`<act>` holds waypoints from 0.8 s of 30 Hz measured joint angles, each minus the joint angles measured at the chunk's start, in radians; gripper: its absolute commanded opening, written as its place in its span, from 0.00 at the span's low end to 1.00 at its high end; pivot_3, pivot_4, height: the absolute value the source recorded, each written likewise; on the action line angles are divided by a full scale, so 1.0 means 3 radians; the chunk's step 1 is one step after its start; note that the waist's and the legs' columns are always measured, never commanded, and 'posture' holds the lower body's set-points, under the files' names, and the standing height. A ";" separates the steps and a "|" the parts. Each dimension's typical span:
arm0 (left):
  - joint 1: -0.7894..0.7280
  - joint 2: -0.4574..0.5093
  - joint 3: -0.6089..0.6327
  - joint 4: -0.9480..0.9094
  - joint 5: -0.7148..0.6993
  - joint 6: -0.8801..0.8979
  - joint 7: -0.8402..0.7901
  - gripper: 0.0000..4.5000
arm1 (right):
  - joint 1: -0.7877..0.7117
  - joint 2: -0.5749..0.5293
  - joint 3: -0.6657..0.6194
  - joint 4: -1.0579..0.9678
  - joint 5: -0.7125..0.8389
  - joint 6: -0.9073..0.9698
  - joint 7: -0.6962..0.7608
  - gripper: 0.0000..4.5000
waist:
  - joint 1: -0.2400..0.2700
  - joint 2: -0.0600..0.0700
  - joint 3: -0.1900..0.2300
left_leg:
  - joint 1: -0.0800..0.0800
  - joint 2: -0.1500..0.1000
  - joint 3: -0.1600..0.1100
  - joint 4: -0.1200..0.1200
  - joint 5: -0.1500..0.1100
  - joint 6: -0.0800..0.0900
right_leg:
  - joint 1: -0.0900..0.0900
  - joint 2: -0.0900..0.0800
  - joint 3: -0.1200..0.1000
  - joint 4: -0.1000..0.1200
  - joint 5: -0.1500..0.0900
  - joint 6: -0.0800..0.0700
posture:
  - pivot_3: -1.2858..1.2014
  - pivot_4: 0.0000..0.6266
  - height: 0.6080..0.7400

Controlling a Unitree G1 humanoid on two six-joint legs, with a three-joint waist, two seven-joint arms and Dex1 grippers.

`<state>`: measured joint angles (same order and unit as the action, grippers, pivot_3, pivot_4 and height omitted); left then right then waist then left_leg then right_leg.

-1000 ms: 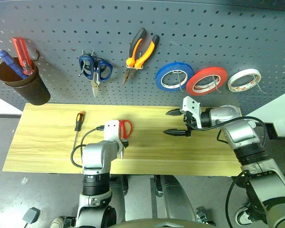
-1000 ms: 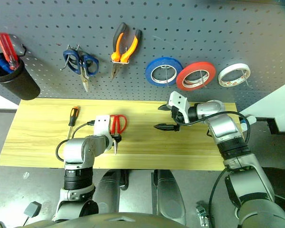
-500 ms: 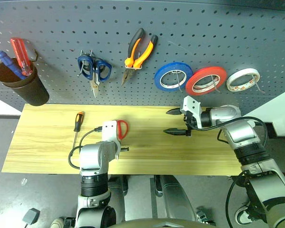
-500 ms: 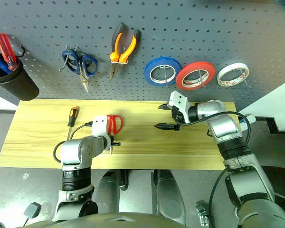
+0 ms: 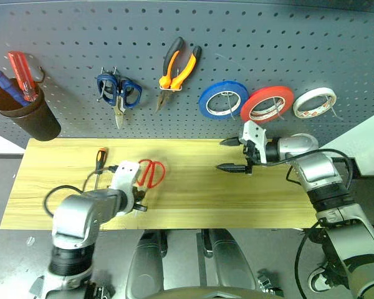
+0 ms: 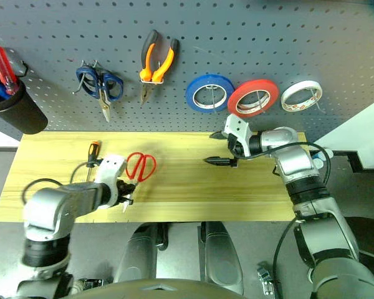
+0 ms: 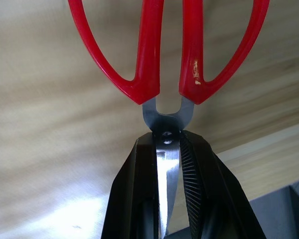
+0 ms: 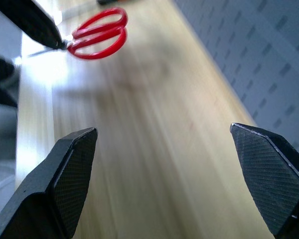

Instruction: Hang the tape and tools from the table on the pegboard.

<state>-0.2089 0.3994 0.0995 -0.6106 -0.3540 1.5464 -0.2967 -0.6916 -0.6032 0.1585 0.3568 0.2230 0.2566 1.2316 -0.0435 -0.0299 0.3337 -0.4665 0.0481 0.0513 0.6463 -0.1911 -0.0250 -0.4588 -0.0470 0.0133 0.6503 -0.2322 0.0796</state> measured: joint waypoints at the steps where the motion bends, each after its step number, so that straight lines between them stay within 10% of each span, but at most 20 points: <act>1: 0.0057 0.0052 0.0007 -0.0071 -0.0026 -0.0080 -0.0045 0.07 | -0.0018 0.0002 -0.0029 -0.0007 0.0053 0.0041 0.0031 1.00 | 0.0003 -0.0003 -0.0002 | -0.0002 0.0000 -0.0001 0.0000 0.0000 0.0000 | -0.0001 0.0000 -0.0001 -0.0001 0.0000 0.0000 | 0.51 0.38 0.87; 8: 0.0544 0.0112 0.0293 -0.0551 -0.0174 -0.0284 -0.0220 0.07 | -0.0033 -0.0004 -0.0100 -0.0221 0.0342 0.0280 0.0261 1.00 | 0.0008 -0.0008 -0.0011 | -0.0005 0.0000 -0.0002 0.0001 0.0000 0.0001 | -0.0002 0.0001 -0.0001 -0.0002 0.0000 0.0000 | 0.52 0.33 0.87; 24: 0.1742 -0.0316 0.0553 -0.0704 -0.0163 -0.3120 -0.0620 0.07 | 0.0075 -0.0210 -0.0311 -0.0951 0.0833 0.0725 0.0513 1.00 | 0.0029 -0.0015 -0.0190 | -0.0004 0.0005 0.0004 0.0003 -0.0002 0.0006 | 0.0000 -0.0006 0.0003 -0.0012 -0.0001 -0.0023 | 0.52 0.27 0.87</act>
<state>0.3137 0.3045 0.2655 -0.8218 -0.4030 0.6105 -0.4828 -0.6690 -0.6660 0.0653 0.0716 0.4729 0.4739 1.3855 -0.0347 -0.0346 0.2765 -0.4677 0.0498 0.0525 0.6472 -0.1918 -0.0231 -0.4589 -0.0488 0.0141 0.6466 -0.2326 0.0726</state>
